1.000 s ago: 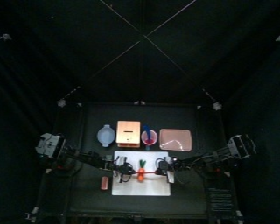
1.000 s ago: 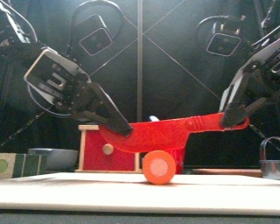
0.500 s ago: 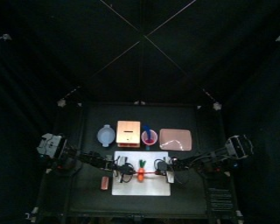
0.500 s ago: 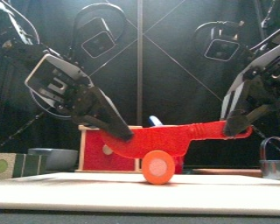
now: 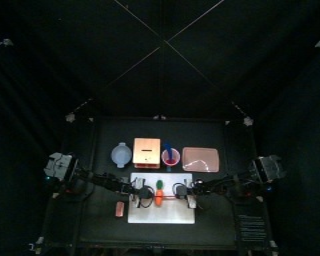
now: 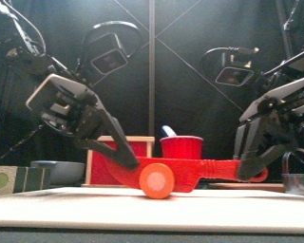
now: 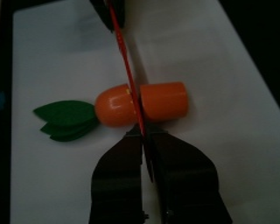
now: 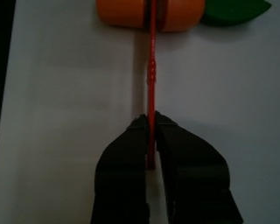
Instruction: Cut carrot
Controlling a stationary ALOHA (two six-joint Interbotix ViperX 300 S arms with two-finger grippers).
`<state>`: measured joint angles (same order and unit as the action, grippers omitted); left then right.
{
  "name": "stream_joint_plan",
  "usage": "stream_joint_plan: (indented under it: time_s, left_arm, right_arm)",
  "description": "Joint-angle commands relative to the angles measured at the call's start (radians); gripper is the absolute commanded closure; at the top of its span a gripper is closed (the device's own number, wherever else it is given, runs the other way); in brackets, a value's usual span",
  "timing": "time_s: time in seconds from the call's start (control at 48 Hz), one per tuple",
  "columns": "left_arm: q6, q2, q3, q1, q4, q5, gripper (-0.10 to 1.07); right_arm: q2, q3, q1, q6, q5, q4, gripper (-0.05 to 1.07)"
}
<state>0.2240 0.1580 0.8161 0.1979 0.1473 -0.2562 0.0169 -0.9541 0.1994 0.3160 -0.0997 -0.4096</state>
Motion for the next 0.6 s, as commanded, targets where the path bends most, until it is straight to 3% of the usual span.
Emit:
stream_joint_plan:
  time_s: [0.0, 0.354, 0.583]
  left_arm:
    - [0.003, 0.0, 0.025, 0.006, -0.002, 0.021, 0.59]
    - [0.003, -0.067, 0.017, 0.006, -0.008, 0.031, 0.59]
    - [0.005, -0.097, 0.014, 0.006, -0.009, 0.031, 0.59]
  right_arm:
    - [-0.009, -0.005, 0.005, 0.005, 0.009, 0.003, 0.82]
    - [0.071, 0.031, 0.005, 0.005, 0.02, 0.06, 0.82]
    - [0.074, 0.044, 0.006, 0.005, 0.029, 0.069, 0.82]
